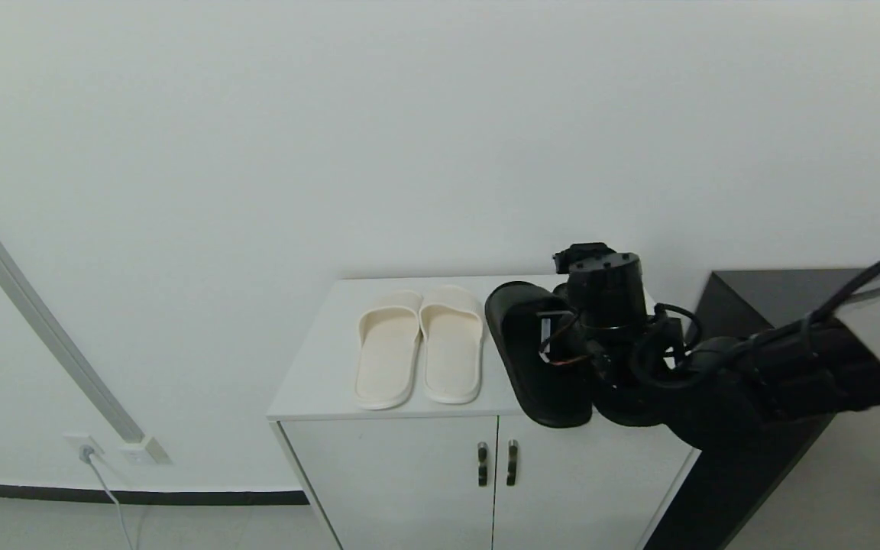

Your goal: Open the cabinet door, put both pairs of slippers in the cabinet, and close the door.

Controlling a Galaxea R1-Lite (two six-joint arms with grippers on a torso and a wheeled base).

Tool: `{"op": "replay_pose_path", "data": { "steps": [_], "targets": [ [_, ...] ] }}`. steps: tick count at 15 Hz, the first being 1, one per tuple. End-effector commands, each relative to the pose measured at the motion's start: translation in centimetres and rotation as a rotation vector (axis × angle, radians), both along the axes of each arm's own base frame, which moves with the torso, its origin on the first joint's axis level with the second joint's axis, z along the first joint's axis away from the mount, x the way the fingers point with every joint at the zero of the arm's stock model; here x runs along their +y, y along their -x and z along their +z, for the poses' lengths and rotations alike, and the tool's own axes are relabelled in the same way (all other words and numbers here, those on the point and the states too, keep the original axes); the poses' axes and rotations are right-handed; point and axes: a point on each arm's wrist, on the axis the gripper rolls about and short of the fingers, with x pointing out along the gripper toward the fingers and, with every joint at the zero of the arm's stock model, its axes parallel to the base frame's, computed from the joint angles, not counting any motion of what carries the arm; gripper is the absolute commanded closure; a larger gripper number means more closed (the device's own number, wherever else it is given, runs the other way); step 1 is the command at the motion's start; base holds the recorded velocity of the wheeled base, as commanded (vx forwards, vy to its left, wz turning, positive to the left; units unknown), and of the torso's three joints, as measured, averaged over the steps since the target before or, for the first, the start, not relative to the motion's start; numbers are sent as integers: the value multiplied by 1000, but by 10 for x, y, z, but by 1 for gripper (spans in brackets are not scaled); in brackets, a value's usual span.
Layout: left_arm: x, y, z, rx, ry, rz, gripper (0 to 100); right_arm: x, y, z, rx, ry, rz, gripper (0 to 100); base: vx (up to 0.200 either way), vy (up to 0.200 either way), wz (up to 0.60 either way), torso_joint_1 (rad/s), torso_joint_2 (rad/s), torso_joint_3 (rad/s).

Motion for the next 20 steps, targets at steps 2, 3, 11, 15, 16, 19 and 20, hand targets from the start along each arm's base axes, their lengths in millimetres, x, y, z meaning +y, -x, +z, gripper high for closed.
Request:
{"op": "replay_pose_path", "data": {
  "steps": [2,3,11,15,16,19,20],
  "targets": [
    [0,0,0,1,-2,0,100,-36,72,37,-9,-47,242,100,0,0,0,0,0,0],
    [0,0,0,1,-2,0,100,-49,94,38,13,-59,342,100,0,0,0,0,0,0],
    [0,0,0,1,-2,0,100,-79,134,34,61,-97,612,100,0,0,0,0,0,0],
    [0,0,0,1,0,0,100,-81,137,30,75,-98,638,100,-150,0,0,8,1,1],
    [0,0,0,1,-2,0,100,-81,137,29,74,-92,643,100,-200,0,0,-2,-2,-12],
    [0,0,0,1,0,0,100,-82,139,26,75,-70,650,100,-200,0,0,-10,-4,4],
    [0,0,0,0,0,0,100,-81,138,25,79,-68,649,100,0,0,0,0,0,0]
  ]
}}
